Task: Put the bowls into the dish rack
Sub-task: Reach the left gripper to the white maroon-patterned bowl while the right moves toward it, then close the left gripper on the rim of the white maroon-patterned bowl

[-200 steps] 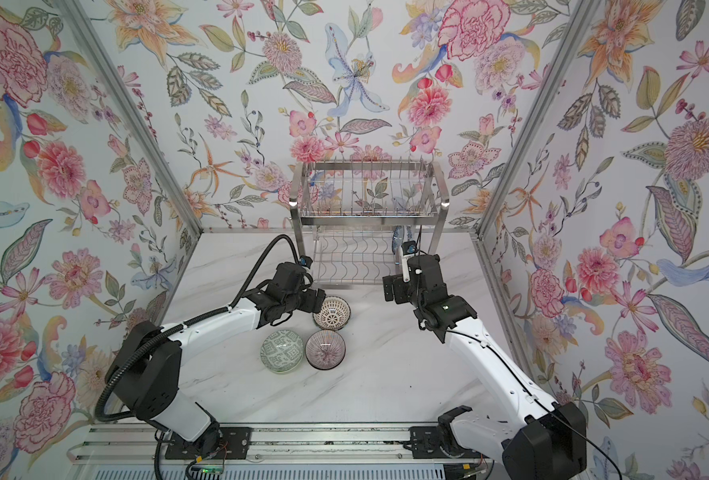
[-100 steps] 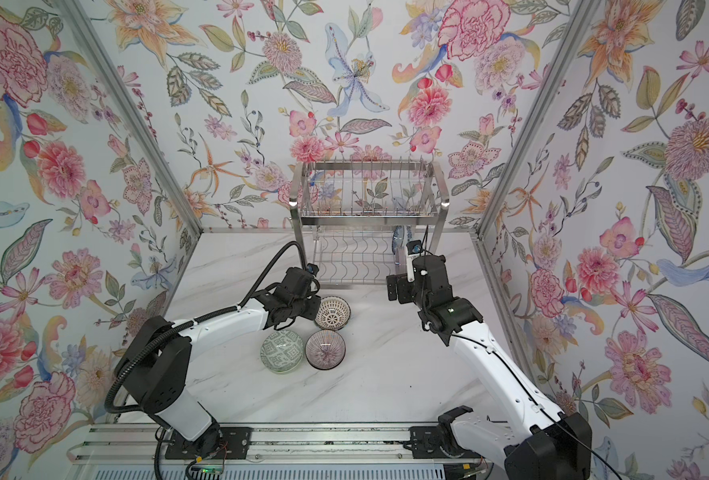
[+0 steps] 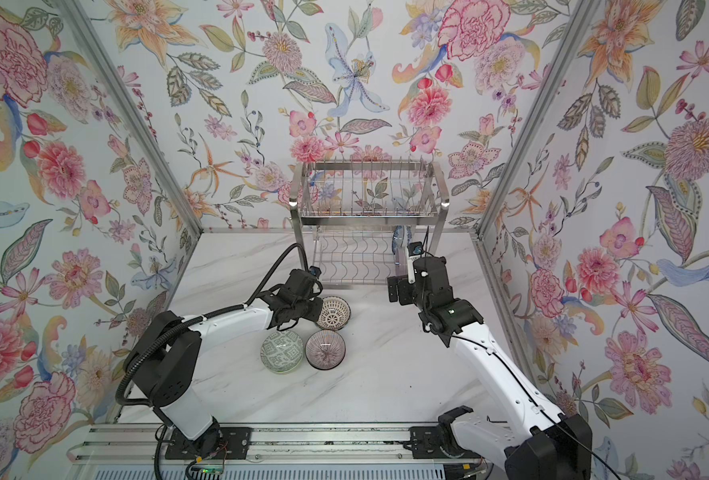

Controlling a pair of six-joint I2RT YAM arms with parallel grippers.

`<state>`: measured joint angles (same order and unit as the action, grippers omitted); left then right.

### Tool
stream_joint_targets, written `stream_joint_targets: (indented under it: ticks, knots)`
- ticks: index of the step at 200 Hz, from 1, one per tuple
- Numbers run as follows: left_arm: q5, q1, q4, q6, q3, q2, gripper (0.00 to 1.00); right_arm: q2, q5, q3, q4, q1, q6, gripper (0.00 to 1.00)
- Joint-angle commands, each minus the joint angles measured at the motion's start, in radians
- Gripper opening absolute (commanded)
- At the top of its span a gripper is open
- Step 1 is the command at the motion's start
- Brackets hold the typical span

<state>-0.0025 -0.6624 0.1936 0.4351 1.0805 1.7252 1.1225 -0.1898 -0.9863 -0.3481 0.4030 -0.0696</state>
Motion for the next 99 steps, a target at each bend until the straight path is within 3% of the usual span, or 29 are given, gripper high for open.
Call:
stream_joint_targets:
  ticks: [1,99]
  knots:
    - [0.015,-0.012,0.003,0.002,0.004,0.023,0.21,-0.015,0.011,0.009,-0.011,-0.009,-0.017,0.99]
    - [-0.008,-0.014,0.042,-0.017,0.046,0.038,0.16,0.002,0.020,0.012,-0.008,-0.015,-0.017,0.99]
